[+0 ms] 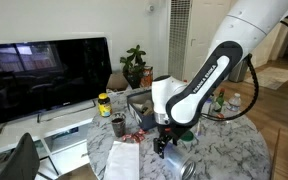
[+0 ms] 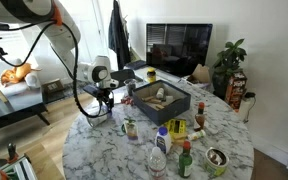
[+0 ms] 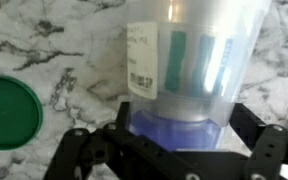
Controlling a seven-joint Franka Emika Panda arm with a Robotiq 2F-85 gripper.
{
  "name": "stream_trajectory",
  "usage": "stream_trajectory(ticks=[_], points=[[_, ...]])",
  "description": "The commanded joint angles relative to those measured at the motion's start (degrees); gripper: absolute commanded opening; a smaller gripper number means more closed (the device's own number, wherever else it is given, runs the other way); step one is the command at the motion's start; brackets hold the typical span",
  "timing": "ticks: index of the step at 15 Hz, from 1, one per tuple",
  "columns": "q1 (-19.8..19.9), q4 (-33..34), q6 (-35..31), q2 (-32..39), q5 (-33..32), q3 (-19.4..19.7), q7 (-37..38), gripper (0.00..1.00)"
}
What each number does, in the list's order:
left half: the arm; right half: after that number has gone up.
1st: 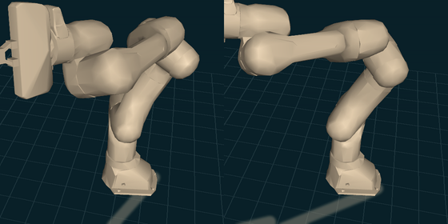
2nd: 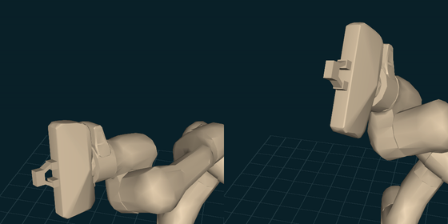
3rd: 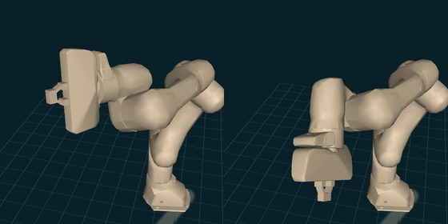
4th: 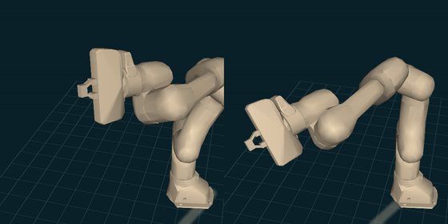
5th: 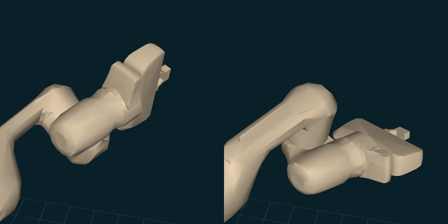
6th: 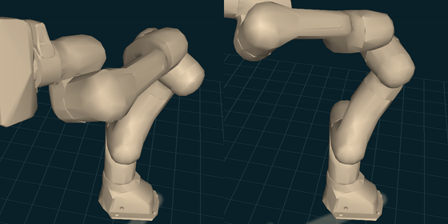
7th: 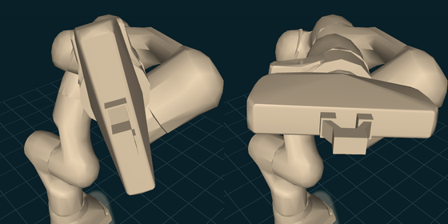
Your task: Put the silver and the plastic cups upside down on the table
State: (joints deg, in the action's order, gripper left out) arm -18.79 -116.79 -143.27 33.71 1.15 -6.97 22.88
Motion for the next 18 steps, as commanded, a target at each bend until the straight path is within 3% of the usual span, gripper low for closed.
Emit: stream_trajectory(ticks=[1, 7, 8, 18], points=[[-0.5, 3.3, 2.4, 2.8, -3.8, 0.1, -7.7, 1.0], [-0.6, 5.4, 5.1, 3.9, -9.8, -0.2, -19.3, 1.0], [0.2, 3.6, 4.0, 1.7, -7.1, -0.7, -16.5, 1.0], [2.2, 5.1, 3.0, 4.4, -8.1, -2.6, -24.8, 1.0]])
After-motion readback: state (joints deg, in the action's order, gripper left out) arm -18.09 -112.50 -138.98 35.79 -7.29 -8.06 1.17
